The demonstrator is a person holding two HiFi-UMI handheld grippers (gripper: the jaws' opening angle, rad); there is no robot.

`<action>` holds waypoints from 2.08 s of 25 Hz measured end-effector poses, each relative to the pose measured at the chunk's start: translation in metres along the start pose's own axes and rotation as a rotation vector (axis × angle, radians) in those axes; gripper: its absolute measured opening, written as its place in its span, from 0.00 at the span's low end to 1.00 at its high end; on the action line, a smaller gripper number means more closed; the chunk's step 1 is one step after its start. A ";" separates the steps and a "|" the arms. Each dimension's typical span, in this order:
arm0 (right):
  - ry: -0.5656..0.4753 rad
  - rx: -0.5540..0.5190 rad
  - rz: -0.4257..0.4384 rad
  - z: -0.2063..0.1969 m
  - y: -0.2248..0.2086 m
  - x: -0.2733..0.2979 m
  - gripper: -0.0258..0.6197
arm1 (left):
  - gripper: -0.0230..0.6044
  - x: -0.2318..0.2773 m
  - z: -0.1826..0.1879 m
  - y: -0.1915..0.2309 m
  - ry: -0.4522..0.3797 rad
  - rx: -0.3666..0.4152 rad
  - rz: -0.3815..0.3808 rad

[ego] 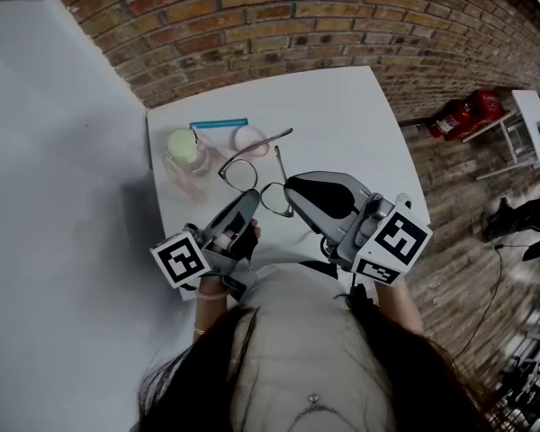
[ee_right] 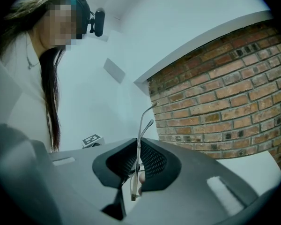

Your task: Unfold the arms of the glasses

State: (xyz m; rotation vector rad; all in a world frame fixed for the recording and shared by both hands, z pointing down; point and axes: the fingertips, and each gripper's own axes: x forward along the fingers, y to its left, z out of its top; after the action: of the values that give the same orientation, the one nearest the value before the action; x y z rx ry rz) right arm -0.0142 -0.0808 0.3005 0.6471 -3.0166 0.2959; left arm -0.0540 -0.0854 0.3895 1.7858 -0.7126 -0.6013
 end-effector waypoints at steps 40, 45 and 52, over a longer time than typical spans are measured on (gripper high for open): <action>-0.033 0.009 -0.012 0.010 -0.004 -0.006 0.09 | 0.07 -0.010 0.023 0.004 -0.141 -0.163 -0.056; -0.035 0.011 -0.014 0.009 -0.004 -0.007 0.09 | 0.08 -0.011 0.026 0.007 -0.159 -0.191 -0.062; -0.036 0.009 -0.014 0.010 -0.005 -0.009 0.09 | 0.08 -0.014 0.030 0.008 -0.191 -0.219 -0.068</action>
State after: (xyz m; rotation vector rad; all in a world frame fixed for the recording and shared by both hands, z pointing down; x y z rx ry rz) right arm -0.0038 -0.0832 0.2910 0.6818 -3.0455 0.3011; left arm -0.0861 -0.0970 0.3890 1.5683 -0.6879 -0.8711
